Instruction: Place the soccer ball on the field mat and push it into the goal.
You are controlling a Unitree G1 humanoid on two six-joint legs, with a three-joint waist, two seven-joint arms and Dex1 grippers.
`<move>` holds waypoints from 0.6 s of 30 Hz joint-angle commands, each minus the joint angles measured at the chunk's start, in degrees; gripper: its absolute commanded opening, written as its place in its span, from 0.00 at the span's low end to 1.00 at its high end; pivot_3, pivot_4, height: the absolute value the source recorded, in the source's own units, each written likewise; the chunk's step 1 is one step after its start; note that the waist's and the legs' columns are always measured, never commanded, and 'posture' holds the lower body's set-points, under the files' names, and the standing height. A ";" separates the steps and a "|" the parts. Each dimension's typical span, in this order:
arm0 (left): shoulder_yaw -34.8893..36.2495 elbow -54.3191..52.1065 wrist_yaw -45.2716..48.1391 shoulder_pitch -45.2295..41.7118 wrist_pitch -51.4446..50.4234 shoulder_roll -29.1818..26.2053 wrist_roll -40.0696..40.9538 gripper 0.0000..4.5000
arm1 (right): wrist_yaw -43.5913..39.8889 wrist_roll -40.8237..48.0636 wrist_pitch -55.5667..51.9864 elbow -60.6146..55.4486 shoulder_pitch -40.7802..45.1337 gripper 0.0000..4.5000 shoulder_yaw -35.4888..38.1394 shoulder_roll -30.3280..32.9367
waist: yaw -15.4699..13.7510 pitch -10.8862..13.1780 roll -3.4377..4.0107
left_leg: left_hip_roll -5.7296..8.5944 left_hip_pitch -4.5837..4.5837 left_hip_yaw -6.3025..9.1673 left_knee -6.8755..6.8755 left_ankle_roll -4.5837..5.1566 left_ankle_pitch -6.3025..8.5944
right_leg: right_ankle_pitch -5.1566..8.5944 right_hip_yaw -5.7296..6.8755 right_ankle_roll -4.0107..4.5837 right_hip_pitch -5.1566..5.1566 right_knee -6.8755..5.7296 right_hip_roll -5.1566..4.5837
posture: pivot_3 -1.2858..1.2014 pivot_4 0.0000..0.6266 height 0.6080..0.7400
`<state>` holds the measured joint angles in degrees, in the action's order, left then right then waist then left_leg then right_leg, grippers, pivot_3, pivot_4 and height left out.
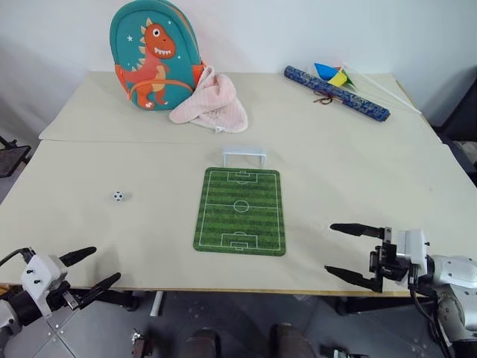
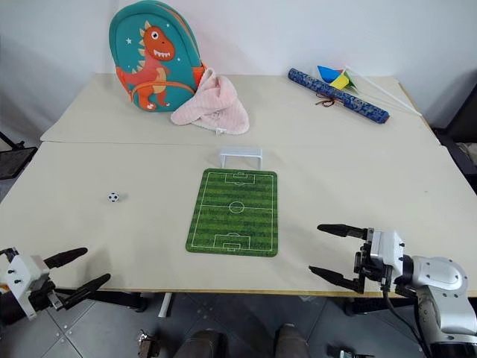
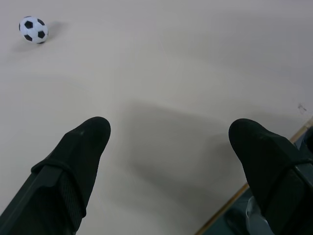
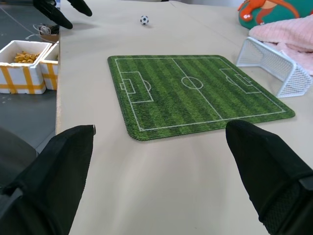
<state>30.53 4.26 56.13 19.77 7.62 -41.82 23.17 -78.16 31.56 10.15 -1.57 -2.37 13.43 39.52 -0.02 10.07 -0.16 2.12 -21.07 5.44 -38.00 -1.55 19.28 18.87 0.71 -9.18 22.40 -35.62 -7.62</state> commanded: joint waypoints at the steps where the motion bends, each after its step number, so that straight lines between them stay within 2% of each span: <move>1: 1.94 -2.48 -0.14 0.29 0.26 -0.62 1.03 0.99 | -0.66 1.01 0.70 -1.61 -1.41 1.00 0.96 0.39 | 0.04 0.00 0.00 | -0.01 0.00 0.01 0.00 0.00 0.00 | 0.00 0.00 0.00 -0.01 0.00 -0.01 | 0.52 0.24 1.00; 6: 5.28 -1.21 -4.47 -0.32 -2.33 1.82 3.30 0.99 | 3.69 4.19 -4.32 -7.42 1.09 1.00 -1.61 -2.75 | 0.57 0.00 0.01 | -0.02 0.06 -0.08 -0.01 -0.02 0.00 | -0.01 -0.04 0.00 0.00 -0.02 0.09 | 0.52 0.24 1.00; 10: 10.30 0.30 -13.15 -2.63 -8.39 7.05 8.90 0.99 | 8.96 6.55 -8.34 -13.27 3.53 1.00 -4.60 -7.04 | 0.29 0.01 0.02 | -0.21 0.06 -0.06 -0.01 -0.05 0.00 | -0.01 -0.05 0.01 0.04 -0.10 0.05 | 0.52 0.24 1.00; 13: 11.56 1.45 -18.07 -4.06 -8.14 10.67 8.70 0.99 | 11.64 6.10 -8.87 -14.70 4.35 1.00 -5.67 -9.42 | 0.00 -0.01 -0.01 | -0.15 0.04 -0.03 -0.06 -0.03 0.00 | -0.01 -0.04 0.00 0.04 -0.10 -0.01 | 0.52 0.24 1.00; 18: 7.90 0.19 -25.97 -7.94 -6.63 19.07 6.85 0.99 | 12.64 3.81 -6.49 -16.25 4.89 1.00 -9.29 -13.02 | -1.01 -0.06 -0.10 | 0.10 0.01 0.05 -0.11 -0.01 0.00 | -0.03 0.00 -0.03 0.00 -0.07 -0.05 | 0.52 0.24 1.00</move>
<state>39.34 6.98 31.84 12.27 0.08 -23.32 30.12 -65.51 35.57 1.91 -15.24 2.03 4.78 26.88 -1.03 10.01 -0.26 2.25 -21.07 5.49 -38.13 -1.56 19.28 18.84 0.72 -9.20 22.41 -35.72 -7.63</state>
